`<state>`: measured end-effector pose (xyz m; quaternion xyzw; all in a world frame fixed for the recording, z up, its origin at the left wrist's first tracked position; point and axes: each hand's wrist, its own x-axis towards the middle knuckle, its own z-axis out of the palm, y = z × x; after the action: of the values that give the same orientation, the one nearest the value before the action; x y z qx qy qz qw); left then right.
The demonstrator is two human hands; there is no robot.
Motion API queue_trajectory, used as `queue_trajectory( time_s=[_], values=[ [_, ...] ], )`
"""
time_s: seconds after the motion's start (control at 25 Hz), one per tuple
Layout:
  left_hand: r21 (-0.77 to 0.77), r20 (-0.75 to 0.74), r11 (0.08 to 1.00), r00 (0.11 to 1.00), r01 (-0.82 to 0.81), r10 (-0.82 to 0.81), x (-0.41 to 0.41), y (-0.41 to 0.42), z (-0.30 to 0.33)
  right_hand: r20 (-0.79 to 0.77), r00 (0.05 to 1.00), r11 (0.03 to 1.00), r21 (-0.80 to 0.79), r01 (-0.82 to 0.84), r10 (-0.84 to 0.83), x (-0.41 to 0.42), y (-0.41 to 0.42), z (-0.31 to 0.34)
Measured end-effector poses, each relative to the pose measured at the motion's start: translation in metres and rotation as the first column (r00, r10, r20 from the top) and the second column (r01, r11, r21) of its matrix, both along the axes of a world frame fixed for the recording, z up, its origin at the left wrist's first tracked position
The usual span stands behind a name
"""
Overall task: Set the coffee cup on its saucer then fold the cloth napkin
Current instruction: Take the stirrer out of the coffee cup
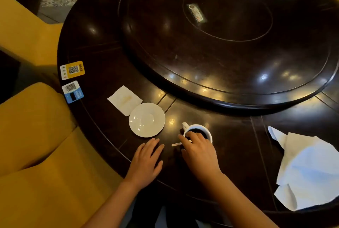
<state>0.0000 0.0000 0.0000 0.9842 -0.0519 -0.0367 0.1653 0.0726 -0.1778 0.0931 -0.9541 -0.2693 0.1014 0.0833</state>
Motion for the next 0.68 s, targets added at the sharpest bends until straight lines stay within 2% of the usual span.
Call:
queue_trajectory(
  time_s=[0.2,0.4,0.52,0.68],
  values=[
    [0.094,-0.002,0.992,0.996,0.089,-0.089,0.001,0.009,-0.020,0.024,0.997,0.997,0.007,-0.077,0.077,0.009,0.007,-0.007],
    [0.074,-0.040,0.993,0.995,0.092,-0.089,0.001,0.012,-0.025,0.056,0.992,0.990,0.071,-0.119,0.115,0.013,0.003,-0.007],
    [0.031,-0.044,0.996,0.996,0.080,-0.078,0.002,0.012,-0.024,0.075,0.994,0.971,0.222,-0.091,0.076,0.015,-0.004,-0.001],
    [0.035,-0.053,0.996,0.996,0.077,-0.075,0.002,0.013,-0.022,-0.033,0.987,0.848,0.508,0.151,-0.156,0.029,-0.020,0.010]
  ],
)
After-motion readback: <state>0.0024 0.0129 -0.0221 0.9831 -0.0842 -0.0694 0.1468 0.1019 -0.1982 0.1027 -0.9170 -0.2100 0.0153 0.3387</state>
